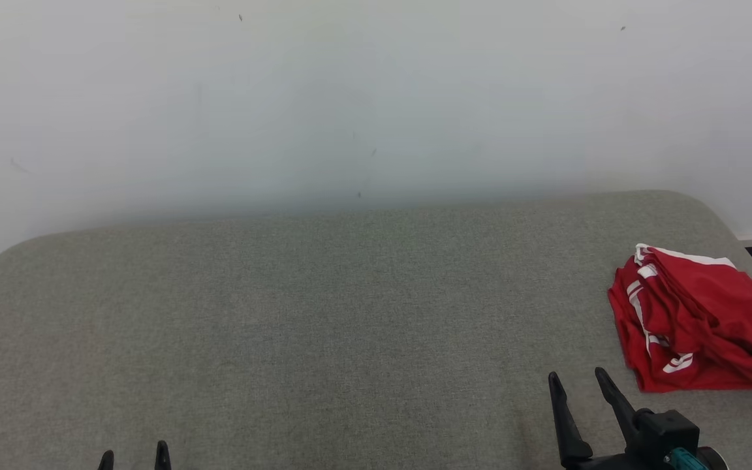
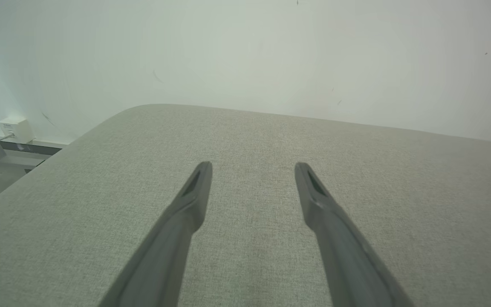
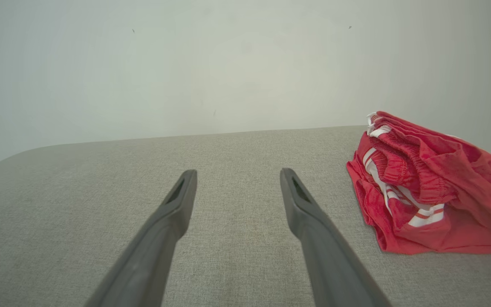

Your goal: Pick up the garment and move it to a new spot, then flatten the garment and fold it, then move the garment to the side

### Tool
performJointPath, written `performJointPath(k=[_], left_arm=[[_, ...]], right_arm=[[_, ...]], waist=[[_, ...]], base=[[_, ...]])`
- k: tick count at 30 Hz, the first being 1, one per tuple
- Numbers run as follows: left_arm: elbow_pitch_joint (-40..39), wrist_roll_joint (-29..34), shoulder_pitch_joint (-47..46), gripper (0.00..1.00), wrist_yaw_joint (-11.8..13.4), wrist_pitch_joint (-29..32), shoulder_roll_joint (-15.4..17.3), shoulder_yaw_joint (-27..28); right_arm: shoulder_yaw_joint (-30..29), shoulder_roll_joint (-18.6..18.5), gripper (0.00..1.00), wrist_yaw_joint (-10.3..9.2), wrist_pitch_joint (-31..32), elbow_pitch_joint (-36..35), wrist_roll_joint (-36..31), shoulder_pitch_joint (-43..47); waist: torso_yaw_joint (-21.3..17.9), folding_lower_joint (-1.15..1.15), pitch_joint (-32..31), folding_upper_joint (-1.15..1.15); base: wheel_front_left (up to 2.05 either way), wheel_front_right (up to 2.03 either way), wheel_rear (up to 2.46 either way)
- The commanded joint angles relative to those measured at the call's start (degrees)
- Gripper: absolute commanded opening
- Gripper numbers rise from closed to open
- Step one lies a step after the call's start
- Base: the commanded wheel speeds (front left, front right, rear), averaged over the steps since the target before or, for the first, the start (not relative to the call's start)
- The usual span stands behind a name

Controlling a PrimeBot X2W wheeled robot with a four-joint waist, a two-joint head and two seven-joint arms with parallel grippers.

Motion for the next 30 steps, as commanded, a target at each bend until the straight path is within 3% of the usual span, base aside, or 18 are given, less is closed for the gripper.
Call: performJointPath(k=[1,2,8,30], left_arm=[[-0.32,-0.40,0.27,1.00,0.25,0.01,0.05,0.09],[-0.12,-0.22,0.03,0.00,0.03,0.01,0.00,0.00],[2.53,-0.87,0.60,0.00,-0.09,0.22,-0.44,-0.02],[3.05,-24.23,-4.11,0.00,-1.92,6.21,-0.28,0.35]], right_arm=[[0.08,0.07,1.00,-0.18,0.06,-0.20,0.39,0.50],[0.05,0.01,0.00,0.00,0.05,-0.06,0.02,0.08],[-0.05,0.04,0.00,0.00,0.43,2.38,0.31,1.88],[-3.03,0.08,0.00,-0.02,5.63,-0.16,23.94,0.18]], waist=[[0.11,0.00,0.01,0.00],[0.11,0.00,0.02,0.00],[0.14,0.00,0.05,0.00],[0.39,0.00,1.19,0.00]], base=[[0.00,0.00,0.00],[0.00,0.00,0.00],[0.00,0.00,0.00],[0.00,0.00,0.00]])
